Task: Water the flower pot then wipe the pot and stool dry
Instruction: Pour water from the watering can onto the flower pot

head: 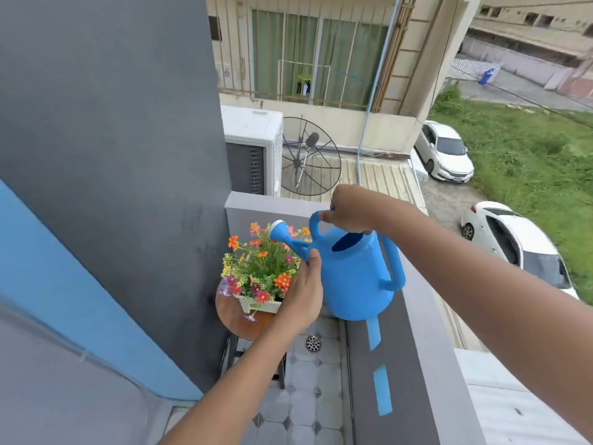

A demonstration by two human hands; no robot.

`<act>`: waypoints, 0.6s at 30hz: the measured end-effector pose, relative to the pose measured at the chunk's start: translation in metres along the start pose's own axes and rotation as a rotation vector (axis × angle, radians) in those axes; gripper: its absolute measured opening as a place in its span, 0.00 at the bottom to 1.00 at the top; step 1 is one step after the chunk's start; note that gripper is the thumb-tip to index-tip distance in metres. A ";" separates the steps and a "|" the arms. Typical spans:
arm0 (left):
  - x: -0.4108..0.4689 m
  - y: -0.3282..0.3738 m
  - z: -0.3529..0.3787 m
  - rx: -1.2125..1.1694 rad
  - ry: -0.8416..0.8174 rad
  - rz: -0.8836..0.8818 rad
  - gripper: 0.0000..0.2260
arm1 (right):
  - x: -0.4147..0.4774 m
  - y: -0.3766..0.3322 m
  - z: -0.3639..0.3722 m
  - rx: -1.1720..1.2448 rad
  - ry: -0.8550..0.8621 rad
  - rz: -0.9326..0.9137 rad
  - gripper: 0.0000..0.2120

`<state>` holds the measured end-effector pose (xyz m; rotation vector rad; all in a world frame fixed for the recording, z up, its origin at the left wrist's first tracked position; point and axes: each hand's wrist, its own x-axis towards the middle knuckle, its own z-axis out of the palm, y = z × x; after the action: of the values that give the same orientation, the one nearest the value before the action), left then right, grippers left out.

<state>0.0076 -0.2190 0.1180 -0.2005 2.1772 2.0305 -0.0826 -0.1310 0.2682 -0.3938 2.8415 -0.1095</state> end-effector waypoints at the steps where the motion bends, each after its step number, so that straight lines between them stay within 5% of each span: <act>1: -0.001 0.001 -0.003 0.014 -0.001 -0.013 0.28 | 0.003 -0.003 0.000 -0.006 -0.010 -0.007 0.22; 8: -0.001 -0.007 -0.019 0.016 0.022 0.013 0.32 | 0.014 -0.019 0.003 -0.057 -0.042 -0.039 0.22; 18: 0.002 0.002 -0.021 0.023 0.005 0.017 0.26 | 0.022 -0.022 -0.002 -0.097 -0.055 0.021 0.18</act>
<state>0.0047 -0.2398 0.1205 -0.1850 2.2117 2.0147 -0.0976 -0.1584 0.2667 -0.3809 2.8029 0.0422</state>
